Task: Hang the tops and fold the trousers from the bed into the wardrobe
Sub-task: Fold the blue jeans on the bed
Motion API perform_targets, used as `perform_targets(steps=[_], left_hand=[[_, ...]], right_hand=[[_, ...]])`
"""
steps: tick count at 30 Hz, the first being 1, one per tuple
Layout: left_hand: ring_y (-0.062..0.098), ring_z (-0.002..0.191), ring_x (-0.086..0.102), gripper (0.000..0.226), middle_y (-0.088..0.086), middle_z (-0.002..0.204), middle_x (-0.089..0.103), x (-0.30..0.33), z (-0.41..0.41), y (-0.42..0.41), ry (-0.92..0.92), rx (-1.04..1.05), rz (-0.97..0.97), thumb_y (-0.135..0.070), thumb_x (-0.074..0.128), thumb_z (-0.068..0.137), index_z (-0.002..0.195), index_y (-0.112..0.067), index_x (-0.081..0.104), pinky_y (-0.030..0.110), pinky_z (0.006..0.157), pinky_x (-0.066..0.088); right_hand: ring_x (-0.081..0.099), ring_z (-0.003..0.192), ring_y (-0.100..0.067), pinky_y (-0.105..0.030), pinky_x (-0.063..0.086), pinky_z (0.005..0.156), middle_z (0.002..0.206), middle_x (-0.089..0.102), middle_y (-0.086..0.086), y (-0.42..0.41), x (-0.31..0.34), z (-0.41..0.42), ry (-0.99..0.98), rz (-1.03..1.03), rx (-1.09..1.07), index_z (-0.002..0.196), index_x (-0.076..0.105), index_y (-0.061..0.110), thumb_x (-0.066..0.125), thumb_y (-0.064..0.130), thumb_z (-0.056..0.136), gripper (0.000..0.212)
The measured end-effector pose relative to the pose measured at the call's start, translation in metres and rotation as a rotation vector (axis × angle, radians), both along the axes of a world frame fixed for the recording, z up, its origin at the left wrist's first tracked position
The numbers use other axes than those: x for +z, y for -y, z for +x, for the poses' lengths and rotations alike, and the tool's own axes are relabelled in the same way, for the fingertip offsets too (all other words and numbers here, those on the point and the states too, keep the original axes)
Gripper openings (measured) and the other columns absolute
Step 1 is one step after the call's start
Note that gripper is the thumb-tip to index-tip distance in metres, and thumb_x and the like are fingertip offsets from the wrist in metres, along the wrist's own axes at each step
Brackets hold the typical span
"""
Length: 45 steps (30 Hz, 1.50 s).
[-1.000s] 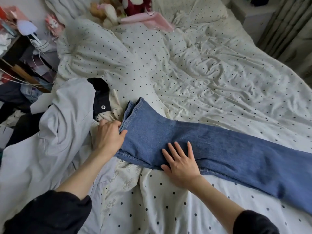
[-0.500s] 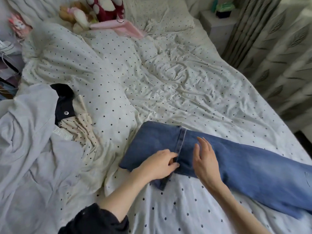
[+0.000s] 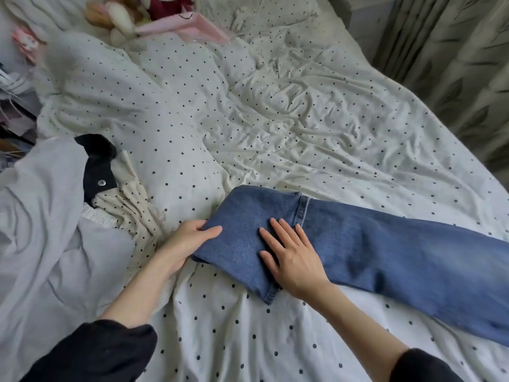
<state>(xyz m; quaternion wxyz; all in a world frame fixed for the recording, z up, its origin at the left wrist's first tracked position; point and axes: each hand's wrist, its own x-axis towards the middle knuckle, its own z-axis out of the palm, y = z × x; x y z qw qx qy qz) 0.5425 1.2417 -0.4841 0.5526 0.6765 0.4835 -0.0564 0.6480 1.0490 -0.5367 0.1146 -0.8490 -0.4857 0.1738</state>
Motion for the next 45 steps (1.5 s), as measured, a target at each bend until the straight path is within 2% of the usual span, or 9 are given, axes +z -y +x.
perform_targets(steps=[4,10,14,17,25,28,32,36,45], left_hand=[[0.018,0.079,0.066,0.008,0.009,0.091,0.071,0.049,0.017,0.014,0.070,0.034,0.030,-0.010,0.064,0.087,0.093,-0.008,0.067,0.026,0.069,0.051],[0.026,0.092,0.064,0.028,0.000,0.093,0.069,0.113,0.072,0.092,0.112,-0.048,0.429,-0.030,0.064,0.074,0.100,-0.021,0.063,0.039,0.085,0.051],[0.025,0.108,0.056,0.048,0.003,0.114,0.061,0.110,0.112,0.190,0.092,-0.417,0.745,-0.032,0.057,0.088,0.133,-0.021,0.045,0.032,0.087,0.043],[0.021,0.117,0.049,0.061,0.003,0.126,0.048,0.082,0.126,0.243,-0.007,-0.885,0.443,-0.040,0.050,0.093,0.145,-0.017,0.029,0.033,0.098,0.039],[0.026,0.125,0.043,0.050,0.009,0.134,0.046,0.007,0.114,0.196,-0.085,-0.388,0.586,-0.023,0.056,0.091,0.137,-0.008,0.044,0.032,0.107,0.031],[0.029,0.117,0.052,0.049,0.013,0.130,0.054,-0.008,0.116,0.176,-0.181,-0.237,0.390,-0.029,0.061,0.088,0.129,-0.004,0.049,0.043,0.101,0.041],[0.022,0.095,0.065,0.029,0.008,0.107,0.067,-0.004,0.118,0.181,-0.126,-0.134,0.192,-0.023,0.070,0.083,0.105,-0.008,0.058,0.040,0.088,0.051],[0.017,0.093,0.064,0.033,0.005,0.105,0.066,0.027,0.112,0.197,-0.006,-0.101,0.150,-0.016,0.070,0.083,0.110,-0.005,0.056,0.030,0.078,0.053],[0.018,0.096,0.061,0.045,0.003,0.107,0.061,0.129,0.078,0.200,0.018,-0.169,0.293,-0.020,0.075,0.076,0.111,-0.014,0.048,0.038,0.085,0.051]], right_hand=[[0.020,0.144,-0.024,-0.029,0.003,0.115,0.154,0.025,-0.005,0.016,0.018,0.011,-0.129,0.130,-0.066,0.145,0.034,0.019,-0.001,0.062,0.086,0.081],[0.045,0.123,-0.003,-0.010,0.027,0.100,0.134,0.050,0.011,0.076,0.061,0.035,-0.654,0.416,-0.489,0.128,0.055,0.026,0.040,0.023,0.100,0.032],[0.057,0.108,-0.013,-0.032,0.045,0.095,0.118,0.061,0.005,0.128,0.072,0.058,-1.092,0.642,-0.904,0.111,0.060,0.026,0.037,0.034,0.100,0.027],[0.057,0.105,-0.019,-0.031,0.044,0.083,0.118,0.058,0.002,0.170,0.070,0.078,-1.282,0.747,-1.076,0.124,0.051,0.022,0.031,0.040,0.101,0.035],[0.027,0.140,-0.012,-0.018,0.020,0.109,0.150,0.033,0.002,0.217,0.035,0.083,-0.425,0.426,-0.726,0.137,0.047,0.015,0.043,0.020,0.099,0.039],[0.045,0.131,-0.028,-0.031,0.039,0.103,0.140,0.048,-0.011,0.202,0.026,0.072,-0.128,0.349,-0.415,0.125,0.059,0.012,0.047,0.019,0.090,0.037],[0.058,0.115,-0.035,-0.045,0.053,0.087,0.127,0.059,-0.018,0.190,0.002,0.069,-0.129,0.180,-0.333,0.119,0.063,0.009,0.074,0.022,0.070,0.051],[0.011,0.145,-0.033,-0.040,0.013,0.119,0.156,0.012,-0.015,0.196,0.008,0.068,-0.256,0.108,-0.277,0.149,0.022,0.014,0.005,0.039,0.086,0.070],[-0.003,0.146,-0.026,-0.033,0.000,0.118,0.158,-0.004,-0.009,0.175,0.075,0.026,-0.441,0.231,-0.217,0.151,0.006,0.018,0.028,0.018,0.102,0.054]])
